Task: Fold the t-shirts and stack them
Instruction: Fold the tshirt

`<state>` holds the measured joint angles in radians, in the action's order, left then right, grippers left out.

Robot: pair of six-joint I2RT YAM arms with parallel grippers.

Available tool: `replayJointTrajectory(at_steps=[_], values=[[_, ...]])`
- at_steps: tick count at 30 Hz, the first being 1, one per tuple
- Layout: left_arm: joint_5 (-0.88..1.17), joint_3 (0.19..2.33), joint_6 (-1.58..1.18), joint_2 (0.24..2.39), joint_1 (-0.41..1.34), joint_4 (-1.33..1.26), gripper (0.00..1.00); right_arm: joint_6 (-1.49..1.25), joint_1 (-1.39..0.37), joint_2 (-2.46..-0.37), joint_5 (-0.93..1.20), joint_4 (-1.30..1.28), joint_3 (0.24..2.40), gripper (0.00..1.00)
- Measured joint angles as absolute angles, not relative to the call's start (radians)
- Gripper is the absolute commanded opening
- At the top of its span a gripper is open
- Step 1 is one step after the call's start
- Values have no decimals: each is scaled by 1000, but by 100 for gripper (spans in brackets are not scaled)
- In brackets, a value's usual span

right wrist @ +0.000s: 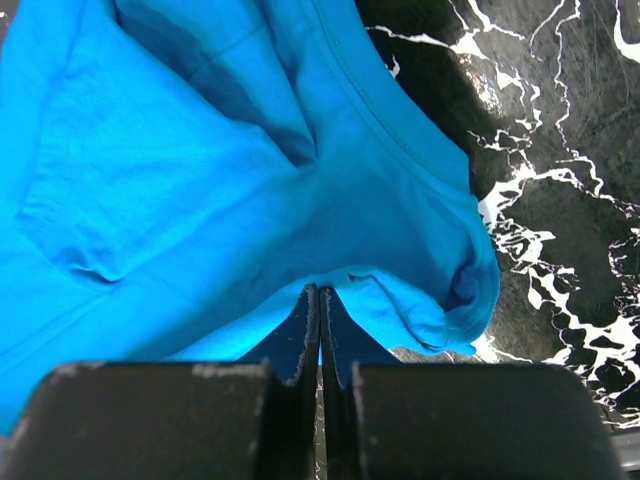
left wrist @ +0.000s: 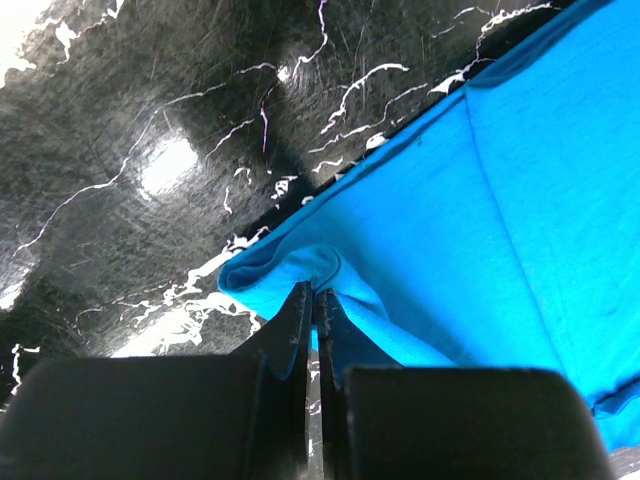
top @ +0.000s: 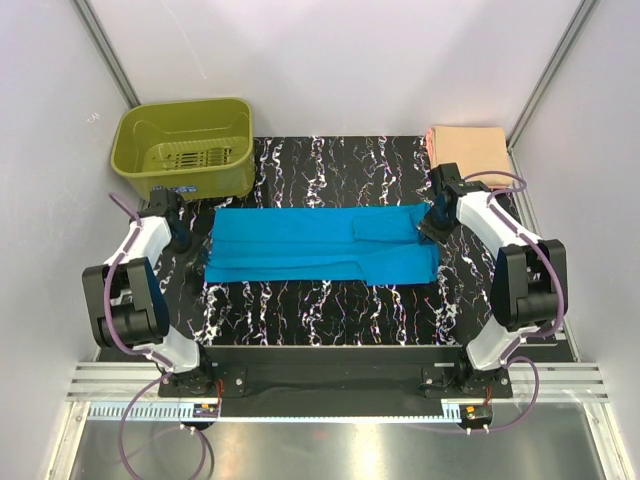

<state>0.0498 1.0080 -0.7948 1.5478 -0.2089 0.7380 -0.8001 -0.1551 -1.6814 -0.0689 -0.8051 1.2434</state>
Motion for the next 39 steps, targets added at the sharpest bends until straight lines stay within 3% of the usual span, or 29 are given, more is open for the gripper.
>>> replayJointTrajectory(at_steps=[25, 35, 39], values=[[57, 1107, -814, 1680, -192, 731, 0, -778, -123, -1797, -59, -796, 1309, 0], [57, 1139, -820, 1714, -188, 730, 6, -774, -121, -1831, -59, -781, 1317, 0], [56, 1140, -819, 1732, -187, 730, 18, -774, -117, -1844, -59, -781, 1318, 0]])
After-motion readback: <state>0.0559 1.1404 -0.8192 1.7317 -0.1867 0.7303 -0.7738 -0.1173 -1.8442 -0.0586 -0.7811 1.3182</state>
